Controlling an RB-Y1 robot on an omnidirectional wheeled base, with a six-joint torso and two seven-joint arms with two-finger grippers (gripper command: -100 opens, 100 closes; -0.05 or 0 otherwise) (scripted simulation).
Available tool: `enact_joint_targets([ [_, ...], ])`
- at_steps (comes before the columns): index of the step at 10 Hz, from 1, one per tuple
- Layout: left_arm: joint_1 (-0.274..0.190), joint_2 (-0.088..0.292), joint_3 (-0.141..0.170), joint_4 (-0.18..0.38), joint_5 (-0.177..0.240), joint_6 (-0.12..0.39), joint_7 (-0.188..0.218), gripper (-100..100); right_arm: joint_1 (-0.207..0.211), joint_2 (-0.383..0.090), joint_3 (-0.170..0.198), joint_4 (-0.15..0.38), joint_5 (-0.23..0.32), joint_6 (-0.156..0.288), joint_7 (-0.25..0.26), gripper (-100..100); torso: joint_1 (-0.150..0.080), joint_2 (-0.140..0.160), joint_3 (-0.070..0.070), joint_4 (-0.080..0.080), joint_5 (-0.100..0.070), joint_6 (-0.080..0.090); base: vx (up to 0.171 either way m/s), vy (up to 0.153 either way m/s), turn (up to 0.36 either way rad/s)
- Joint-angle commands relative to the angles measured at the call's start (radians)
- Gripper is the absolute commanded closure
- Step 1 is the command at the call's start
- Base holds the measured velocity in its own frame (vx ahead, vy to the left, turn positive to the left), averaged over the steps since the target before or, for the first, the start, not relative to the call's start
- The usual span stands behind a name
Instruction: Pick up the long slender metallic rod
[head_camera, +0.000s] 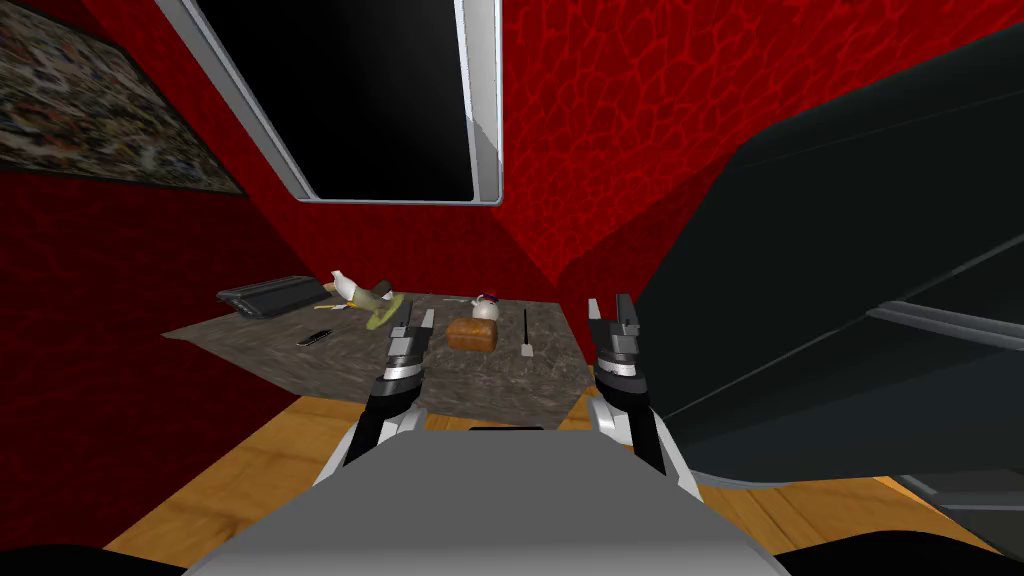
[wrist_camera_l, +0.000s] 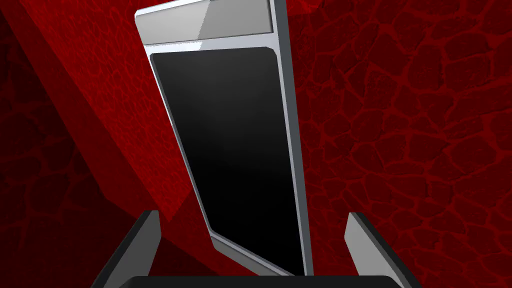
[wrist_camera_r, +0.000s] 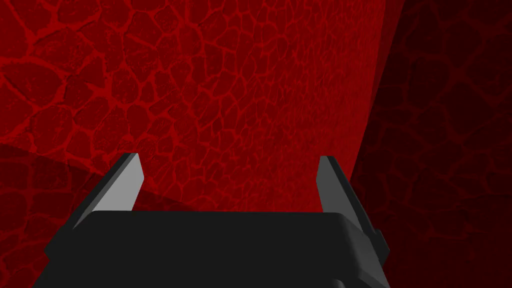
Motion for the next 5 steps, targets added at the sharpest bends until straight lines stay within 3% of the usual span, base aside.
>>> enact_joint_targets([
  [1,0.0,0.0,0.0,0.0,0.0,0.0,0.0,0,-0.02,-0.036,-0.013,0.023,0.003,0.035,0.027,-100,0.0,0.0,0.0,0.0,0.0,0.0,-0.091,-0.012,0.189],
  [5,0.0,0.0,0.0,0.0,0.0,0.0,0.0,0,-0.089,-0.133,-0.062,0.104,0.013,0.145,0.119,-100,-0.001,0.006,0.004,0.001,0.0,-0.001,-0.104,-0.014,0.273],
])
